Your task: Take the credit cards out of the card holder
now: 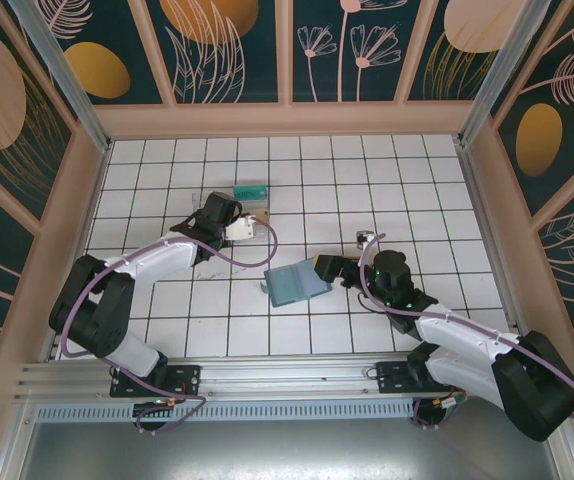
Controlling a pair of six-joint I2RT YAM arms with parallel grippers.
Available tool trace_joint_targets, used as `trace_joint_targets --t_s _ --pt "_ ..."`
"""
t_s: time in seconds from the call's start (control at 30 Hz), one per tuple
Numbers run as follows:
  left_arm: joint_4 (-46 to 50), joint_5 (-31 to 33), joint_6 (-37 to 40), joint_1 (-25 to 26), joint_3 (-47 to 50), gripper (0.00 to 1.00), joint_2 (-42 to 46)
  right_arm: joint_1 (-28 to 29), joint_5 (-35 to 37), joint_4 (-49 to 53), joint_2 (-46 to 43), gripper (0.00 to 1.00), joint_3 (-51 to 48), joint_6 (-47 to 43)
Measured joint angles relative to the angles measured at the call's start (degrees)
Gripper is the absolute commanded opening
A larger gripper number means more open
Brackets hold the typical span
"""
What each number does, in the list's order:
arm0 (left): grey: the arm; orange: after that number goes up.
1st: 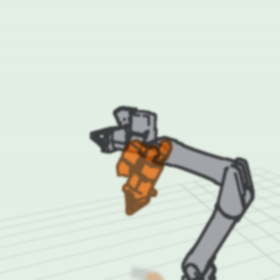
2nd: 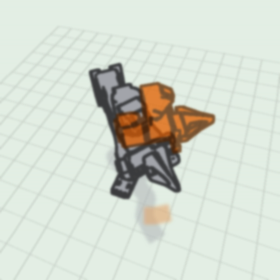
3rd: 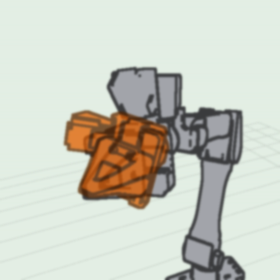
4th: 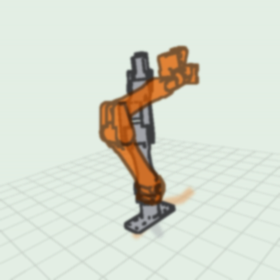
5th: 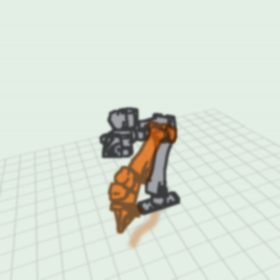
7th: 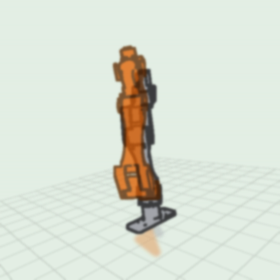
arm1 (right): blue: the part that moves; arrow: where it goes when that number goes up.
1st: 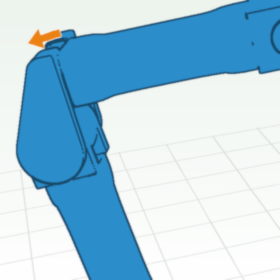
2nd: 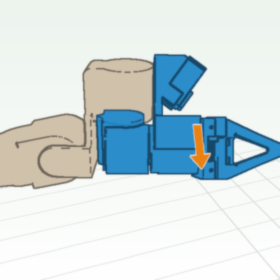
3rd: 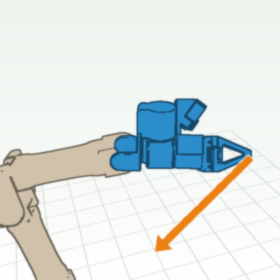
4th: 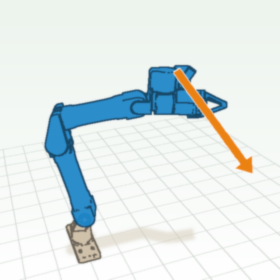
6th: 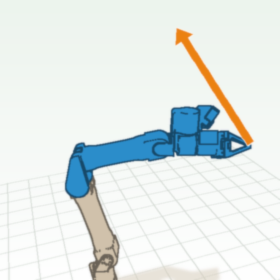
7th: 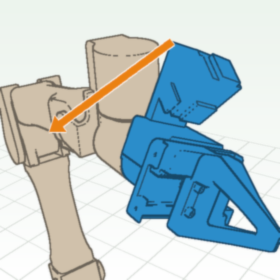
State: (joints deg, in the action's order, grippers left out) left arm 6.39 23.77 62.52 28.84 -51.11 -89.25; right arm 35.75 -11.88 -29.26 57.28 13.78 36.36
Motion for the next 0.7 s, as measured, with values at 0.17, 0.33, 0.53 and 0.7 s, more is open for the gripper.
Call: trace_joint_targets --t_s 0.17,0.33,0.53,0.7 --pt "-0.20 -1.07 0.02 0.00 0.00 0.00 1.60 0.00 0.02 0.00 0.00 0.99 0.00 -0.02" --pt "-0.96 -1.92 0.35 0.00 0.11 0.00 2.62 0.00 0.02 0.00 0.00 0.99 0.00 -0.02" --pt "-3.37 -2.34 1.38 -0.37 1.31 0.00 2.62 0.00 0.02 0.00 0.00 0.99 0.00 -0.02" --pt "-4.44 -2.34 1.77 -1.22 1.53 0.00 2.54 0.00 0.02 0.00 0.00 0.99 0.00 -0.02"
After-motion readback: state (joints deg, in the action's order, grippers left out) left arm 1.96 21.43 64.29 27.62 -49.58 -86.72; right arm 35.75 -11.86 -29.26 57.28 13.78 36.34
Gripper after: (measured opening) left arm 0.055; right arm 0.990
